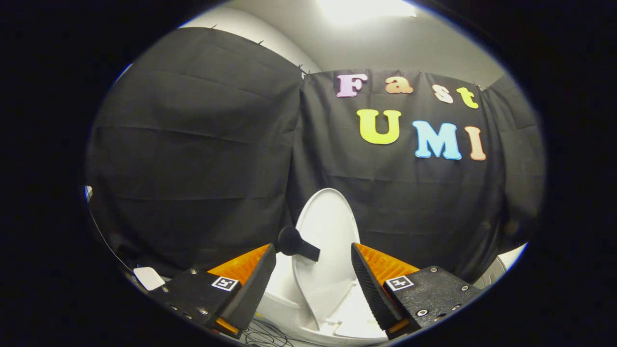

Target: Open the toilet lid.

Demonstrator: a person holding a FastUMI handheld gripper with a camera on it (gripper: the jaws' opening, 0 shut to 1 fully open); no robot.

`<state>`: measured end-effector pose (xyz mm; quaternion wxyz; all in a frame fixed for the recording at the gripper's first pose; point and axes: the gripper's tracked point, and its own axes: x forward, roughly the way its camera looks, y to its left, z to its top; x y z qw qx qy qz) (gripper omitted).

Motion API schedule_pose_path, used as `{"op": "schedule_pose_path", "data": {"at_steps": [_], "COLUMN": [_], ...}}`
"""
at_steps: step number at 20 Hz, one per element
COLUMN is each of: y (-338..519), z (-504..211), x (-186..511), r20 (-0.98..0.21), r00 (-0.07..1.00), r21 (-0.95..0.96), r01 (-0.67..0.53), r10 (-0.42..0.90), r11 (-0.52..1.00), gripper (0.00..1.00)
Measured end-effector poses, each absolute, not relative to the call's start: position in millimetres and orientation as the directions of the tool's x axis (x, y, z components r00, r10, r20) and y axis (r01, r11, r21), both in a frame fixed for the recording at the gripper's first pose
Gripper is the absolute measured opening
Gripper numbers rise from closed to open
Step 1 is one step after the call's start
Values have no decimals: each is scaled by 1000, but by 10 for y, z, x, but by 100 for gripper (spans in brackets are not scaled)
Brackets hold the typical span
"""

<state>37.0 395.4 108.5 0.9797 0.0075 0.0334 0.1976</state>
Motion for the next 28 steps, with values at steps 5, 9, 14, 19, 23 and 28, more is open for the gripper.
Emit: {"op": "schedule_pose_path", "data": {"at_steps": [5, 9, 14, 19, 23, 28], "y": [3175, 2623, 1978, 1429, 1186, 970], "z": [1376, 1508, 1559, 1448, 1346, 1060], "x": [231, 121, 10, -119, -183, -274], "r20": [-2, 16, 37, 51, 63, 50], "r00": [952, 965, 980, 990, 991, 995], "r21": [55, 51, 79, 73, 40, 19], "r01": [-307, -263, -198, -136, -117, -90], "r10": [307, 263, 195, 132, 115, 89], "r11": [950, 963, 977, 988, 992, 996], "gripper": [95, 95, 95, 95, 95, 95]}}
